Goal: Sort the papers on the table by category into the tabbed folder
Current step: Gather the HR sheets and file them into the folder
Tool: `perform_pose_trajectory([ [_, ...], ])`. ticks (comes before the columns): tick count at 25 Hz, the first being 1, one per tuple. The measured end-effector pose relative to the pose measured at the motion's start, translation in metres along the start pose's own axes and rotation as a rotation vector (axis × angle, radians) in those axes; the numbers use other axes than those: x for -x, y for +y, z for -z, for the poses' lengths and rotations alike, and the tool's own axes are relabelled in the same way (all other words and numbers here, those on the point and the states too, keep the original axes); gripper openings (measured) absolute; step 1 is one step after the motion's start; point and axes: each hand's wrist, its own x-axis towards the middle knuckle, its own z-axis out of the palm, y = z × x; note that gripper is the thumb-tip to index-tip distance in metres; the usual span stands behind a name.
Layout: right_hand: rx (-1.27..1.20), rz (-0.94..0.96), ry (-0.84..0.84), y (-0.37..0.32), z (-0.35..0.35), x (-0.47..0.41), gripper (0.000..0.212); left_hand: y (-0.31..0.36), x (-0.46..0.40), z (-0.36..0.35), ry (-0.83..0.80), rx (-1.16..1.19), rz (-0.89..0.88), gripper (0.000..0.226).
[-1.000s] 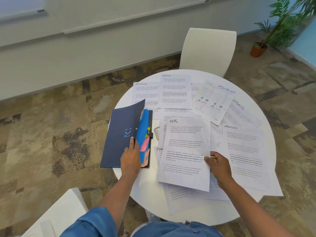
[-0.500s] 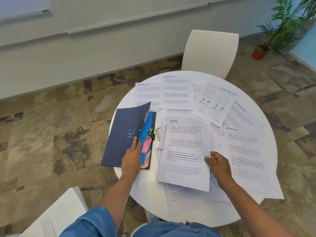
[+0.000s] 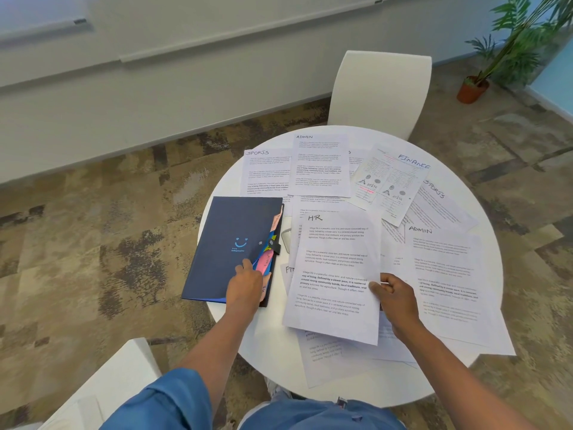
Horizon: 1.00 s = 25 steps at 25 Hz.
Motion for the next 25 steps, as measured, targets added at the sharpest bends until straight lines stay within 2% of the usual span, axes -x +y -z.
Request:
perform_pose_trajectory([
  [6,0.005,0.013,-0.002,0.000,0.004,0.001,0.010,0.000,0.000,-0.014,0.067,0.031,0.042,0.023],
  [9,0.007,0.001,0.005,0.002,0.007,0.000,0.010,-0.002,0.005,-0.027,0.119,0.057,0.072,0.040],
  [12,0.014,-0.008,0.003,0.006,0.010,-0.001,0.010,-0.001,0.009,-0.040,0.089,0.077,0.070,0.060],
  [21,0.034,0.004,-0.027,0.007,0.011,0.001,0.010,0.003,0.008,-0.053,0.057,0.110,0.090,0.050],
  [25,0.035,0.010,-0.017,0.005,0.016,0.003,0.011,0.015,0.004,-0.058,0.022,0.126,0.097,0.054],
])
